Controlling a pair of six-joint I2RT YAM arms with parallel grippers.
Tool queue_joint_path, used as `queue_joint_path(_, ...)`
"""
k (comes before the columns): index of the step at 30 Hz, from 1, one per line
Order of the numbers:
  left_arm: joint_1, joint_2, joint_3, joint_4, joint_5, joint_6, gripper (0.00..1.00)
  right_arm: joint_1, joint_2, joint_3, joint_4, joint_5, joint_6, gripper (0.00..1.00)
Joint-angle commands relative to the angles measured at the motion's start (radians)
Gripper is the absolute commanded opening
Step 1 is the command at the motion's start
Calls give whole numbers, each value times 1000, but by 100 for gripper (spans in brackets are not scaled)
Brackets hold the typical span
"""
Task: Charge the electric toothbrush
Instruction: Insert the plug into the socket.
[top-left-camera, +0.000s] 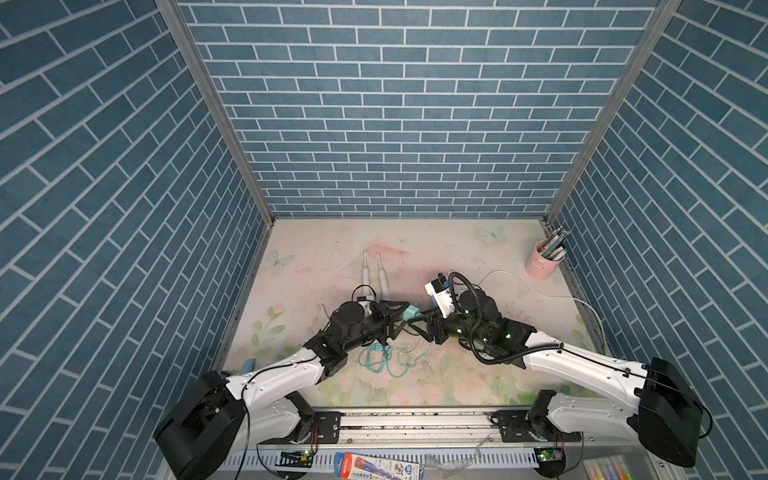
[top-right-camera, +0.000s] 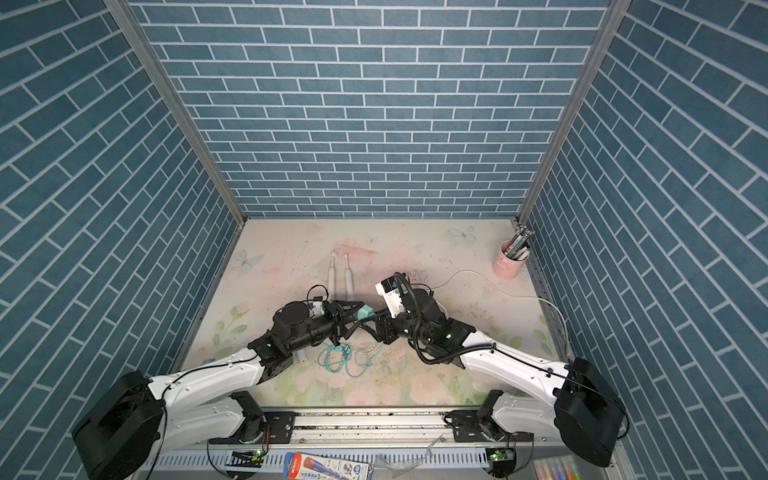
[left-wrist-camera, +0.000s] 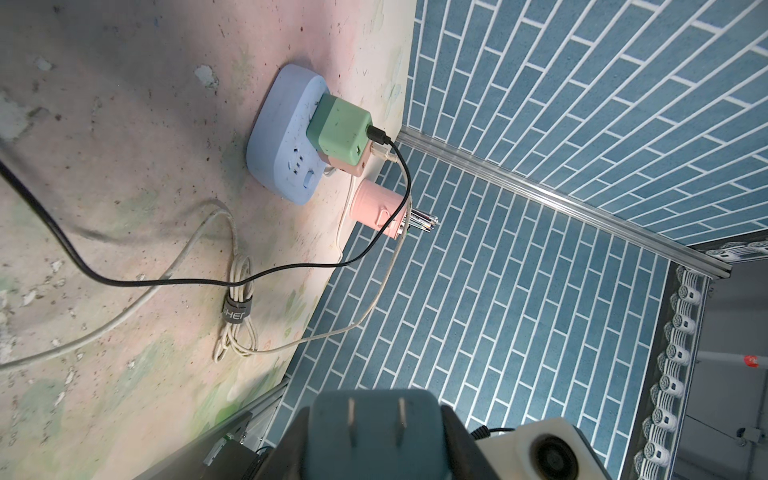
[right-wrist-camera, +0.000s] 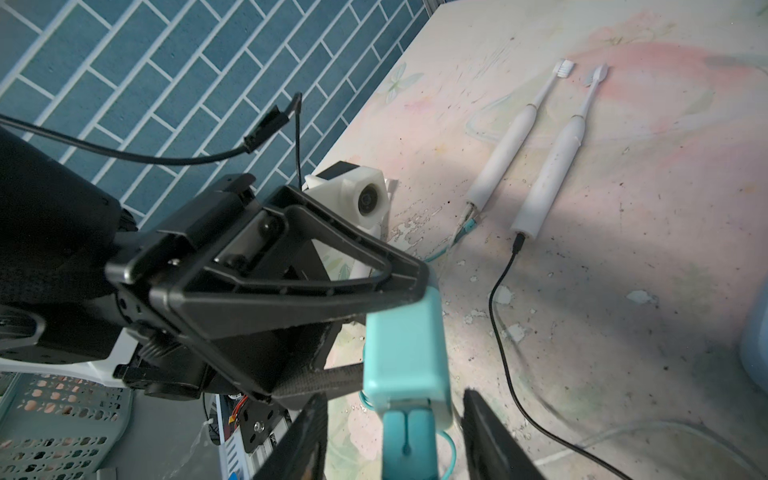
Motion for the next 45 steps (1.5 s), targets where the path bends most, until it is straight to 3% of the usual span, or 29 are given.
queue_joint_path(1, 1, 1, 22, 28, 12, 7, 0, -2, 10, 29, 13, -12, -14, 45)
queue_joint_path(9, -2, 4, 24, 29, 11, 4, 0, -2, 42, 35, 65, -35, -9, 30)
queue_joint_path(13, -2, 6, 27, 28, 14, 6, 0, -2, 47, 17, 108, -29, 2, 27)
queue_joint_path(19, -8, 25, 27, 55, 15, 5, 0, -1, 23, -33, 222, -10, 0, 9)
queue_joint_path(23, -14, 41, 26, 74, 12, 3, 0, 1, 11, -65, 296, 19, 10, 8)
queue_joint_path(25, -16, 49, 31, 79, 16, 3, 0, 3, 3, -74, 309, 47, 11, 0)
queue_joint_path(26, -16, 53, 32, 83, 21, 3, 7, 3, -4, -79, 307, 67, 14, 0)
queue_joint_path(29, -15, 52, 31, 72, 21, 2, 58, 2, -33, -64, 214, 133, 14, 0)
queue_joint_path(31, -2, 39, 28, 30, 29, 10, 90, 0, -53, -16, 44, 188, 13, 0)
queue_joint_path(32, 13, 26, 28, -6, 43, 26, 99, -2, -67, 15, -66, 234, 12, 0)
queue_joint_path(35, 89, -16, 52, -168, 126, 121, 100, -33, -99, 83, -331, 298, 29, 0)
queue_joint_path(39, 234, -82, 132, -545, 222, 355, 100, -116, -52, 208, -608, 218, 7, 0)
queue_joint_path(41, 313, -115, 197, -783, 233, 514, 100, -155, 23, 301, -744, 174, -22, 0)
queue_joint_path(45, 435, -151, 310, -1087, 183, 806, 100, -193, 200, 478, -916, 112, -86, 0)
